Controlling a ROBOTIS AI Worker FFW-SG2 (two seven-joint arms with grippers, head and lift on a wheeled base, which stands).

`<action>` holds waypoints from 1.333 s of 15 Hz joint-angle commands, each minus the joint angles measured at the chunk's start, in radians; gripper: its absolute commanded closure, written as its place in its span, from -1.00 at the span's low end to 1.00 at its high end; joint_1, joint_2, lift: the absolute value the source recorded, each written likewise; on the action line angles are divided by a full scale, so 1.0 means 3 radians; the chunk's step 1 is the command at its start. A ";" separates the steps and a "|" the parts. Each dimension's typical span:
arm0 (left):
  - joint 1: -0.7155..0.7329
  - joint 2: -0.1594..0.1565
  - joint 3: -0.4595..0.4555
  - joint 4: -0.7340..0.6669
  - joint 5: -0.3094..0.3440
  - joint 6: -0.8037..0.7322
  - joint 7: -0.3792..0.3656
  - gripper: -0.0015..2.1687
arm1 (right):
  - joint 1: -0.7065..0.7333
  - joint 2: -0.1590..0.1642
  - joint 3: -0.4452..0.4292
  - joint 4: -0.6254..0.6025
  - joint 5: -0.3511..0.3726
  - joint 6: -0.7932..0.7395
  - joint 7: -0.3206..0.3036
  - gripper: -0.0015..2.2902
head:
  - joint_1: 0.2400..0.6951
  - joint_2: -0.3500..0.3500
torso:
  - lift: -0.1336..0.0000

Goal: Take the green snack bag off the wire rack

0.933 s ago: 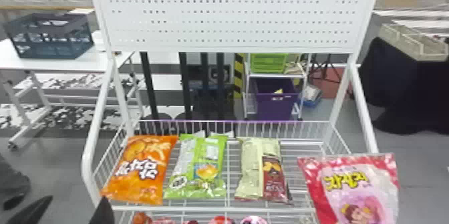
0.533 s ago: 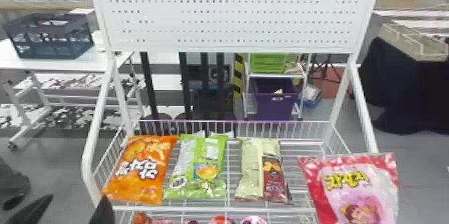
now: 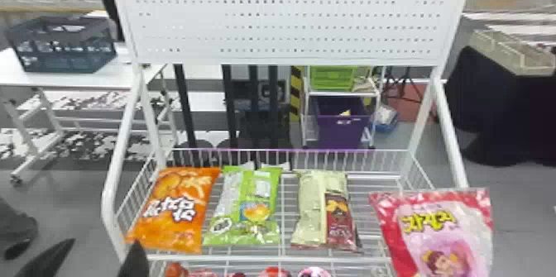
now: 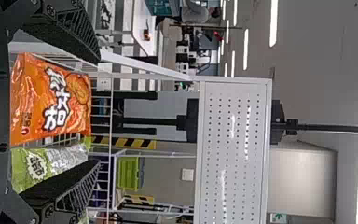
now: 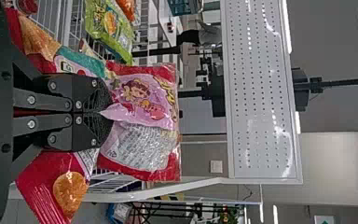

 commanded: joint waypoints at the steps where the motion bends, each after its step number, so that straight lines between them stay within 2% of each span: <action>1: -0.0358 0.0162 -0.0384 0.0268 -0.0058 0.0030 0.0111 -0.87 | -0.0031 -0.0004 0.0016 0.0011 0.0004 0.0000 0.0000 0.95 | 0.14 0.00 | 1.00; 3: -0.0813 0.0310 -0.0783 0.0528 -0.0094 0.0245 0.0300 -0.87 | -0.0036 0.0001 0.0021 0.0016 0.0004 0.0000 0.0000 0.95 | 0.14 0.00 | 1.00; 7: -0.1846 0.0320 -0.1325 0.1178 0.0110 0.0746 0.0474 -0.87 | -0.0031 -0.0004 0.0016 0.0026 -0.0002 0.0000 0.0000 0.95 | 0.14 0.00 | 1.00; 10: -0.2588 0.0279 -0.1678 0.1669 0.0249 0.1125 0.0627 -0.87 | -0.0031 -0.0015 0.0011 0.0021 -0.0002 -0.0010 0.0000 0.95 | 0.14 0.00 | 1.00; 15: -0.3375 0.0121 -0.1995 0.2553 0.0494 0.1268 0.0637 -0.87 | -0.0011 -0.0025 -0.0005 0.0011 0.0004 -0.0020 0.0000 0.95 | 0.14 0.00 | 1.00; 17: -0.3534 0.0024 -0.2051 0.2819 0.0586 0.1278 0.0637 -0.87 | -0.0006 -0.0030 -0.0010 0.0006 0.0009 -0.0010 0.0000 0.95 | 0.14 0.00 | 1.00; 20: -0.3600 0.0003 -0.2061 0.2993 0.0647 0.1278 0.0591 -0.87 | -0.0001 -0.0030 -0.0020 0.0011 0.0009 -0.0010 0.0000 0.95 | 0.14 0.00 | 1.00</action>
